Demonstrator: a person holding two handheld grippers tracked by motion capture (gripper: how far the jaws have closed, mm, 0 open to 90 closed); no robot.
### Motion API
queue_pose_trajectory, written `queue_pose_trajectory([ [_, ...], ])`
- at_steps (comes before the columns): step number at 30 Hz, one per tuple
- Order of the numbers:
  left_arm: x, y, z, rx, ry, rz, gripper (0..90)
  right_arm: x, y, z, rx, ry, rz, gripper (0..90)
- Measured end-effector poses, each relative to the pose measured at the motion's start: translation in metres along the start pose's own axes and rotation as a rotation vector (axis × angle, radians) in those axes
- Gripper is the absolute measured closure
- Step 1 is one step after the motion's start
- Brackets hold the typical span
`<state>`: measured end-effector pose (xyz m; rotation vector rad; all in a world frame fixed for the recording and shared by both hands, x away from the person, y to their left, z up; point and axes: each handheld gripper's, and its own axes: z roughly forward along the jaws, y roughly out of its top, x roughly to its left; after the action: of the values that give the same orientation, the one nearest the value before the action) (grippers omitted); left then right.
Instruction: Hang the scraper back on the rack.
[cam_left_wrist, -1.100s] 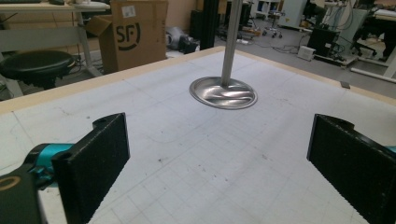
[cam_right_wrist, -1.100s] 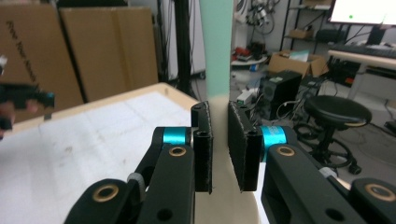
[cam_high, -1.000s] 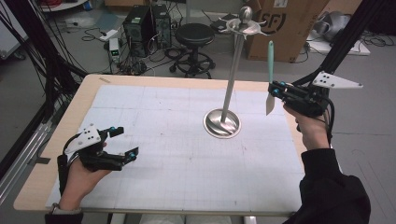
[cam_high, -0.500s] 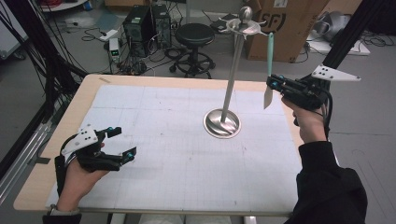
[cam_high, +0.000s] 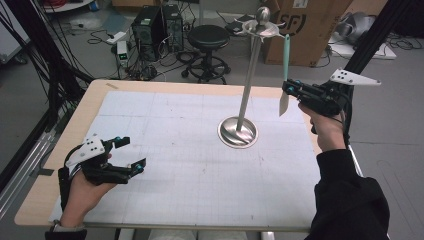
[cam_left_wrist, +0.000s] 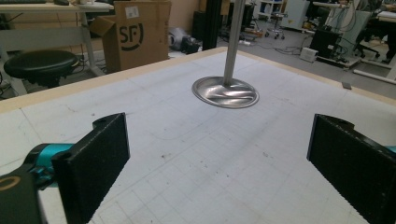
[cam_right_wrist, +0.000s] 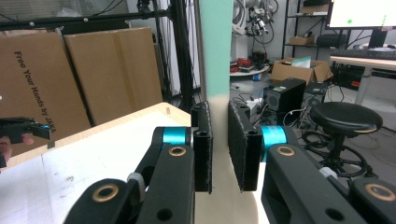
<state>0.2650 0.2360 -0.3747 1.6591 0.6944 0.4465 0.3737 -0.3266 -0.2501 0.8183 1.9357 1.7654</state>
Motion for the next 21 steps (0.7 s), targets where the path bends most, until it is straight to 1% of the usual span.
queue_pose_trajectory([
  [6,0.001,0.0,-0.001,0.003,0.002,0.003,6.3,0.001,-0.002,0.007,0.011,0.005,-0.003,80.4],
  [8,0.001,-0.001,-0.001,0.004,0.001,0.003,6.3,0.001,-0.003,0.01,0.006,0.006,0.005,80.3],
  [11,0.0,-0.001,-0.002,0.005,0.002,0.002,6.3,0.003,-0.005,0.012,-0.002,0.01,-0.004,78.5],
  [12,0.001,-0.001,-0.002,0.005,0.002,0.004,6.3,0.005,-0.007,0.013,-0.016,-0.005,-0.008,66.5],
  [14,0.001,-0.001,-0.002,0.004,0.003,0.003,6.3,0.006,-0.01,0.014,-0.011,-0.023,-0.007,58.5],
  [15,0.001,-0.001,-0.002,0.004,0.003,0.003,6.3,0.006,-0.01,0.014,-0.011,-0.023,-0.007,58.5],
  [16,0.001,-0.001,-0.002,0.004,0.002,0.003,6.3,0.008,-0.015,0.015,0.001,-0.031,-0.01,53.0],
  [18,0.001,0.0,-0.002,-0.001,-0.005,-0.007,6.3,0.009,-0.02,0.015,0.009,-0.008,-0.008,48.2],
  [19,0.001,0.001,-0.002,-0.012,-0.015,-0.02,6.3,0.009,-0.02,0.015,0.009,-0.008,-0.008,48.2],
  [20,0.0,0.002,-0.002,-0.027,-0.024,-0.026,6.3,0.011,-0.027,0.015,0.017,-0.01,-0.011,43.2],
  [21,-0.001,0.003,-0.003,-0.039,-0.028,-0.027,6.3,0.011,-0.027,0.015,0.017,-0.01,-0.011,43.2],
])
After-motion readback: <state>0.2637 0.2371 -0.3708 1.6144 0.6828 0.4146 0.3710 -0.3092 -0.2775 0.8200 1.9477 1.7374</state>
